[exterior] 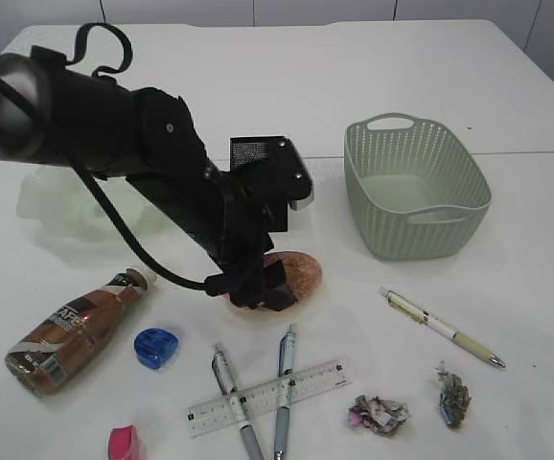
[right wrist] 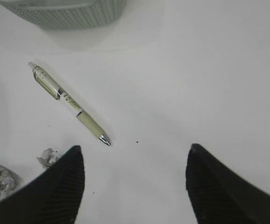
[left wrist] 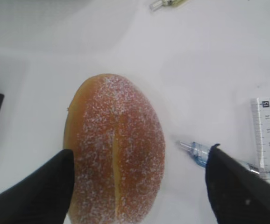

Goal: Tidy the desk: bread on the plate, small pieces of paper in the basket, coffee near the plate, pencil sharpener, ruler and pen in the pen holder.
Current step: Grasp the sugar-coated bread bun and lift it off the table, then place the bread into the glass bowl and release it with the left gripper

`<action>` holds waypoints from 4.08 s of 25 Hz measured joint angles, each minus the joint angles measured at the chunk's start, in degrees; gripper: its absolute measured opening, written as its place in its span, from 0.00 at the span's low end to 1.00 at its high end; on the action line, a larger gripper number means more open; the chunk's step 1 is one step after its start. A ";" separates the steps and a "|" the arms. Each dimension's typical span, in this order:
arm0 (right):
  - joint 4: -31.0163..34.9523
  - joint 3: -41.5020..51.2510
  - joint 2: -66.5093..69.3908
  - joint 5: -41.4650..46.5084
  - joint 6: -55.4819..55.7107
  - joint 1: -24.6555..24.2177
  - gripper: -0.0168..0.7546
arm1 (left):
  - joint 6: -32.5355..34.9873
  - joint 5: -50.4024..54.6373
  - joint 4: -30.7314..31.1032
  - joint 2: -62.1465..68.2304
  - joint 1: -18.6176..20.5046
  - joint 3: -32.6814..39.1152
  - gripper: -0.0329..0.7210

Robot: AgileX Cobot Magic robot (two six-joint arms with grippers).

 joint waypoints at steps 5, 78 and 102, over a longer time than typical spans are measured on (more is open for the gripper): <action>-0.09 0.00 0.00 0.00 0.00 0.00 0.67 | 0.00 -1.63 0.00 1.98 -0.10 0.00 0.89; 0.02 0.00 3.01 1.08 0.00 0.00 0.67 | -2.72 -14.18 4.47 -8.25 28.54 -0.28 0.41; -0.44 0.00 3.01 0.84 0.00 0.00 0.67 | -9.20 -2.74 -3.46 -7.46 28.13 -0.07 0.83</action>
